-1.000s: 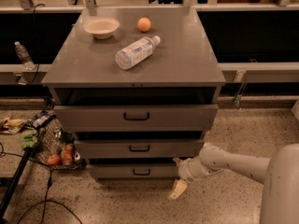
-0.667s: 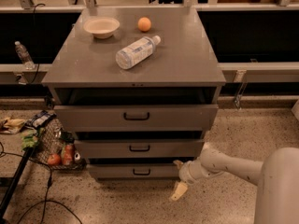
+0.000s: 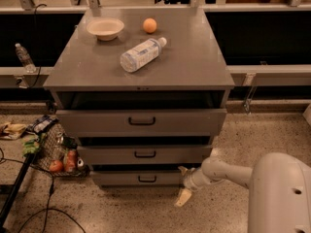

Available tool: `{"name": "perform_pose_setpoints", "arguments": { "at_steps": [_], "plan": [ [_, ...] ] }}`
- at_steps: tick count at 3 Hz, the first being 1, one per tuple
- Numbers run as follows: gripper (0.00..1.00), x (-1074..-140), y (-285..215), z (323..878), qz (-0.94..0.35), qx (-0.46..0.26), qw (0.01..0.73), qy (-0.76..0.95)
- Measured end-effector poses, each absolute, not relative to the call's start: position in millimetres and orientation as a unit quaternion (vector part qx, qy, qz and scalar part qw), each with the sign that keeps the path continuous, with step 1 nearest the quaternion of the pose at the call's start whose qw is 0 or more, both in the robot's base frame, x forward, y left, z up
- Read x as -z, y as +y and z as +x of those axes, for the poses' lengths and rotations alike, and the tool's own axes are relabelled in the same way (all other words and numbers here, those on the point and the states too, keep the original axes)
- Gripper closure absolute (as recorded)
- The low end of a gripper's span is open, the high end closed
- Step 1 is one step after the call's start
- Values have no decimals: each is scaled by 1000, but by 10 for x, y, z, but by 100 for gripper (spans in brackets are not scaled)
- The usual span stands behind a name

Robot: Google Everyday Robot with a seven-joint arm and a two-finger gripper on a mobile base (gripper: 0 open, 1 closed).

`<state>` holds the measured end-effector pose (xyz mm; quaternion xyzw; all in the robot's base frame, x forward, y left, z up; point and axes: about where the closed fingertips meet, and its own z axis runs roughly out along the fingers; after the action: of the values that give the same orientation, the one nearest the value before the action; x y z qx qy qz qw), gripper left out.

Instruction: Open bottom drawer

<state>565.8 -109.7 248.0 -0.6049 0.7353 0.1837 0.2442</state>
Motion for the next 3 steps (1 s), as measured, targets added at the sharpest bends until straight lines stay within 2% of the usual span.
{"name": "perform_pose_setpoints", "arguments": {
  "at_steps": [3],
  "plan": [
    [0, -2047, -1274, 6071, -598, -107, 259, 751]
  ]
}}
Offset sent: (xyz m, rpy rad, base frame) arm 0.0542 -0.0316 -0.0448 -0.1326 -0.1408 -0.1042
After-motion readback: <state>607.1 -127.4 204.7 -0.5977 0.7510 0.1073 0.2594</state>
